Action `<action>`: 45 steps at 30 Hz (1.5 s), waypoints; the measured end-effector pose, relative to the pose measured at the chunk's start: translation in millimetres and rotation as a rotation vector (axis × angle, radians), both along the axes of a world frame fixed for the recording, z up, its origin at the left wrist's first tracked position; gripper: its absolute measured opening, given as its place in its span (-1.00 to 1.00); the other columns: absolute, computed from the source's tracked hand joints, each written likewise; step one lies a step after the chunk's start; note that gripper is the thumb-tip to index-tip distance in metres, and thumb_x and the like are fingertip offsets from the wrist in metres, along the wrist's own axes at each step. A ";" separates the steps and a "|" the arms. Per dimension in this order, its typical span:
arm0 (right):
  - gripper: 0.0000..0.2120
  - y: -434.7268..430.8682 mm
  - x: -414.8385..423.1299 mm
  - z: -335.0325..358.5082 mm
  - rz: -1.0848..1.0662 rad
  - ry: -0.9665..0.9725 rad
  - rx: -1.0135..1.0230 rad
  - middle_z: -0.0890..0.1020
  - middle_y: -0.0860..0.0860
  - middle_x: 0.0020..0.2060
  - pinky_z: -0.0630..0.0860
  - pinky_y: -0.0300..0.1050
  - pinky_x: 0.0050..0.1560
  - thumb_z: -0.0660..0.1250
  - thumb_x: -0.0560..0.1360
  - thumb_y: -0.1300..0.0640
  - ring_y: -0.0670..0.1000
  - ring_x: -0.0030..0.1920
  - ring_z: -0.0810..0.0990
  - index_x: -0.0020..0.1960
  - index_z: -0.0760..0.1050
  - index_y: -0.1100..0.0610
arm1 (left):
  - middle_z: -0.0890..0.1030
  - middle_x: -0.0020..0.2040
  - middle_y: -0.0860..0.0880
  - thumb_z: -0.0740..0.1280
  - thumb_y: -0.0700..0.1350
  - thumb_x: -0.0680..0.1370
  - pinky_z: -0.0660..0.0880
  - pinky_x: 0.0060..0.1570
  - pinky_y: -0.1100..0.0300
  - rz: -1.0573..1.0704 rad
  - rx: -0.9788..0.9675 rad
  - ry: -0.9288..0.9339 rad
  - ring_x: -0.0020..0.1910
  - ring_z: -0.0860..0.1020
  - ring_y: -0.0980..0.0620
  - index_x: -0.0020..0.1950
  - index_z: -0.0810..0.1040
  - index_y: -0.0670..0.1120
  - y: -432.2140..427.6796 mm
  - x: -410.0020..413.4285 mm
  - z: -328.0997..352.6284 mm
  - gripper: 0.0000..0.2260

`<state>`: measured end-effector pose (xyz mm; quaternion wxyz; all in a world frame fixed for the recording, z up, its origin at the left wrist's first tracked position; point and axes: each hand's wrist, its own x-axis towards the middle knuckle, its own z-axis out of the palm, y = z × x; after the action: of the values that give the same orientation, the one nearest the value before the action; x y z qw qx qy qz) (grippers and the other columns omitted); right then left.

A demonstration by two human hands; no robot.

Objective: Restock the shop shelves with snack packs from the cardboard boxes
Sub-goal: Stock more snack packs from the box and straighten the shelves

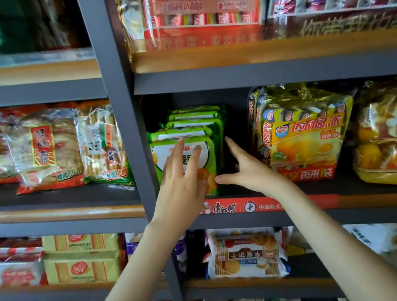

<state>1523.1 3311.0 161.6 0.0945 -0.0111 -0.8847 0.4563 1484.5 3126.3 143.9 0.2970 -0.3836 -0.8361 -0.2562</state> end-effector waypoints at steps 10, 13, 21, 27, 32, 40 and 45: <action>0.29 1.9 -25.4 4.4 0.056 -0.054 0.380 -0.49 -0.11 0.44 -0.18 0.04 0.50 0.55 0.32 -0.05 -0.09 0.46 -0.44 0.42 -0.56 -0.14 | -0.48 0.43 -0.23 0.30 0.24 0.50 -0.26 0.39 -0.22 0.207 -0.428 0.025 0.46 -0.37 -0.28 0.40 -0.60 0.02 12.5 -29.5 5.8 0.04; 0.30 6.5 -30.8 13.1 0.086 -0.108 0.478 -0.53 -0.14 0.41 -0.18 0.14 0.49 0.55 0.29 -0.11 -0.07 0.44 -0.49 0.37 -0.59 -0.23 | -0.64 0.31 -0.18 0.22 0.21 0.56 -0.32 0.40 -0.22 0.220 -0.500 -0.047 0.36 -0.53 -0.26 0.27 -0.72 0.03 12.9 -31.0 9.0 0.00; 0.34 11.2 -38.7 17.1 0.136 -0.147 0.540 -0.59 -0.17 0.36 0.20 0.14 0.47 0.55 0.26 -0.19 0.02 0.53 -0.26 0.29 -0.68 -0.28 | -0.59 0.34 -0.19 0.31 0.24 0.48 -0.38 0.33 -0.20 0.259 -0.524 -0.028 0.33 -0.55 -0.24 0.29 -0.71 0.03 13.0 -32.2 9.8 0.10; 0.33 10.9 -39.2 21.1 0.158 -0.135 0.639 -0.56 -0.09 0.39 0.09 0.08 0.51 0.52 0.29 -0.21 0.02 0.52 -0.30 0.32 -0.68 -0.16 | -0.59 0.32 -0.24 0.29 0.13 0.54 -0.31 0.37 -0.23 0.342 -0.540 -0.002 0.32 -0.53 -0.28 0.27 -0.72 -0.03 20.1 -25.2 10.6 0.06; 0.29 8.3 -35.9 29.1 0.135 -0.082 0.758 -0.54 -0.03 0.41 -0.25 0.07 0.51 0.46 0.30 -0.30 -0.02 0.43 -0.50 0.40 -0.60 -0.01 | -0.58 0.34 -0.22 0.25 0.21 0.53 -0.33 0.38 -0.23 0.338 -0.526 -0.025 0.32 -0.54 -0.24 0.23 -0.76 -0.05 16.8 -22.8 15.7 0.07; 0.25 -1.2 -50.0 63.0 0.102 -0.214 0.697 -0.47 -0.07 0.46 -0.20 0.12 0.48 0.49 0.28 -0.26 -0.02 0.46 -0.47 0.48 -0.47 -0.12 | -0.28 0.56 -0.14 0.28 0.41 0.39 -0.30 0.43 -0.27 0.310 -0.618 -0.118 0.50 -0.37 -0.15 0.52 -0.39 -0.09 21.5 -31.9 52.5 0.10; 0.24 -4.4 -57.4 60.9 0.061 -0.205 0.739 -0.35 0.00 0.52 -0.16 0.05 0.51 0.52 0.27 -0.24 -0.02 0.49 -0.39 0.54 -0.35 -0.02 | -0.12 0.58 -0.14 0.27 0.31 0.47 -0.25 0.45 -0.25 0.328 -0.660 -0.112 0.55 -0.22 -0.14 0.55 -0.31 -0.08 24.7 -34.2 62.8 -0.02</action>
<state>1465.7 3306.6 222.5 -0.0105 0.0047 -0.9943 0.1058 1450.3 3151.0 206.8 0.1483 -0.3048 -0.9391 0.0573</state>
